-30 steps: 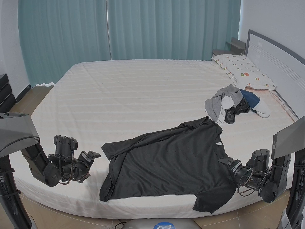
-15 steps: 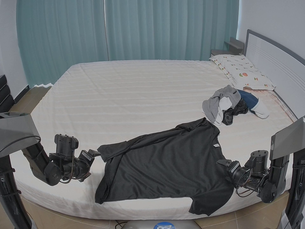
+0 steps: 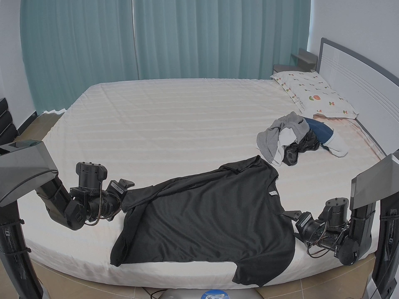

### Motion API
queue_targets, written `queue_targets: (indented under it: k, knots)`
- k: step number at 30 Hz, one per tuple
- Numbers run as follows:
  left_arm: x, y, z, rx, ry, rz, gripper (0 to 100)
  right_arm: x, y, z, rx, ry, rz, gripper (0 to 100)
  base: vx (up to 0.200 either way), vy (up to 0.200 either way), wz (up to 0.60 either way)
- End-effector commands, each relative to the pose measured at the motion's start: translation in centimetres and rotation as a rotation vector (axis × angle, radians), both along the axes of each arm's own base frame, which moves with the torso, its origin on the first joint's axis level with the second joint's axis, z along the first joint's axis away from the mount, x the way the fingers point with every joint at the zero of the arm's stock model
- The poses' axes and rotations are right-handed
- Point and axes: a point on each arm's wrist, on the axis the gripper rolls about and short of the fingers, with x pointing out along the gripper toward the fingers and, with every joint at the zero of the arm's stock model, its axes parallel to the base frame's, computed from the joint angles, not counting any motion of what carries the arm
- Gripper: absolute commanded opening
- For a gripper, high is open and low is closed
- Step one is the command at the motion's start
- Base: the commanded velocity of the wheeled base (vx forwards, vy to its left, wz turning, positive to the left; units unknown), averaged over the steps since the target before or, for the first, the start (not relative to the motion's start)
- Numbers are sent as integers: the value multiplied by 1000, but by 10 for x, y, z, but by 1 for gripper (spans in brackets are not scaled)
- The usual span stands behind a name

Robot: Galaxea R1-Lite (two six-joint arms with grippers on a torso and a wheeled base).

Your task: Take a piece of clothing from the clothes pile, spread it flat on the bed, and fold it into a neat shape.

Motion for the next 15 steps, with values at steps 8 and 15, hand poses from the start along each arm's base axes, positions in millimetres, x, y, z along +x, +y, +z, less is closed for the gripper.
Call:
queue_targets:
  k: [8, 15]
  knots:
    - [41, -7, -32, 141, 27, -52, 100, -1, 4, -7, -9, 17, 17, 100, 0, 0, 0]
    - [27, -3, -45, 222, 87, -70, 100, -2, 6, -9, -17, 22, 28, 100, 0, 0, 0]
